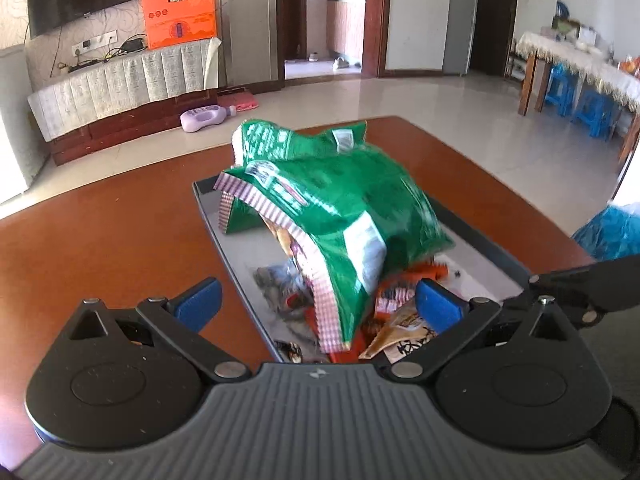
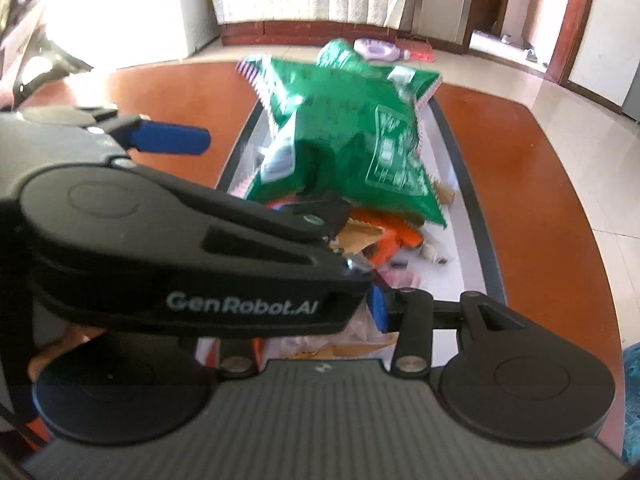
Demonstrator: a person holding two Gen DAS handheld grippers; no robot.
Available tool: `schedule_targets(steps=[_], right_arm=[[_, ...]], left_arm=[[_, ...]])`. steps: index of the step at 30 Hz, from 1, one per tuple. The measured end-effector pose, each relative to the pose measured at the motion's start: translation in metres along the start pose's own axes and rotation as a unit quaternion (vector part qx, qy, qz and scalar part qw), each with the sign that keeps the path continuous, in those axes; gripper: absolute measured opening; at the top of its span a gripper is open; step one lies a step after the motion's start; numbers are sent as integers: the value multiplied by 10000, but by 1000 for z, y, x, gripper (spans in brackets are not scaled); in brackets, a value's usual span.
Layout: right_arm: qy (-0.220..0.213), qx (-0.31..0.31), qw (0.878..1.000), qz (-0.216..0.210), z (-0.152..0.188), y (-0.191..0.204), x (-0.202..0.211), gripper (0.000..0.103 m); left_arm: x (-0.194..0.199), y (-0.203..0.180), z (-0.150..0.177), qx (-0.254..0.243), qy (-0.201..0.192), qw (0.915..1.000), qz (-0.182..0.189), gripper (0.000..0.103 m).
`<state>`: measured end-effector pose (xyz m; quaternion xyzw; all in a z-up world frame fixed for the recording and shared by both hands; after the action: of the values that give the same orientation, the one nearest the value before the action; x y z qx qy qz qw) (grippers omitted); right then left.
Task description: Organize snacks
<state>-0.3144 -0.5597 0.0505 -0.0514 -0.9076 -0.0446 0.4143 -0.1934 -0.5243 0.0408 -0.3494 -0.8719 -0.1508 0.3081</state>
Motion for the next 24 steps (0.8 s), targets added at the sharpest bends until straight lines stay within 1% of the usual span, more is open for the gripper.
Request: schedule_targets(steps=[2, 4, 6, 8, 9, 10, 12, 16, 18, 19, 20, 24], right_arm=[[38, 3, 10000, -22, 2, 1, 3, 48], [47, -73, 10000, -43, 3, -1, 6, 50], [47, -169, 9998, -45, 6, -1, 10, 55], [-6, -204, 9998, -47, 13, -2, 18, 66], [-50, -223, 9997, -22, 17, -1, 22, 68], [-93, -249, 9996, 14, 21, -1, 26, 71], [-168, -315, 9994, 17, 25, 1, 32, 72], [-293, -306, 9990, 103, 38, 8, 47, 72], [-514, -395, 9978, 145, 45, 11, 62, 77], [-627, -427, 9970, 145, 48, 13, 70, 82], [-722, -437, 9963, 185, 52, 15, 76, 84], [-969, -14, 9936, 575, 64, 31, 95, 84]], left_arm=[[4, -6, 4, -170, -18, 9996, -246, 103], [10, -14, 7, -289, -88, 9988, -385, 103], [16, -19, 9, -364, -126, 9981, -480, 103], [24, -23, 14, -415, -184, 9971, -615, 103], [28, -23, 17, -398, -192, 9969, -653, 103], [32, -22, 19, -361, -184, 9970, -664, 103], [43, -20, 23, -224, -168, 9977, -622, 103], [75, -17, 29, 16, -326, 9976, -605, 103], [91, -16, 32, 181, -395, 9976, -547, 103], [97, -14, 32, 250, -427, 9973, -534, 103], [105, -15, 33, 291, -464, 9970, -544, 103], [134, -22, 43, 344, -648, 9957, -558, 103]])
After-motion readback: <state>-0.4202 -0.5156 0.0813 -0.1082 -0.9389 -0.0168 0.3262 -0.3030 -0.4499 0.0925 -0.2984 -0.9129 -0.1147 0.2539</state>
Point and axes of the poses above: each gripper's, at about its wrist camera, not at the fingertips, and x roughly against the way its jaws point, y to its left, z to its underside, the point moved 1 cm from there along -x, roughly the way its jaws point, and after that the axes turned 3 degrees about -z, right-handed, at the moved point
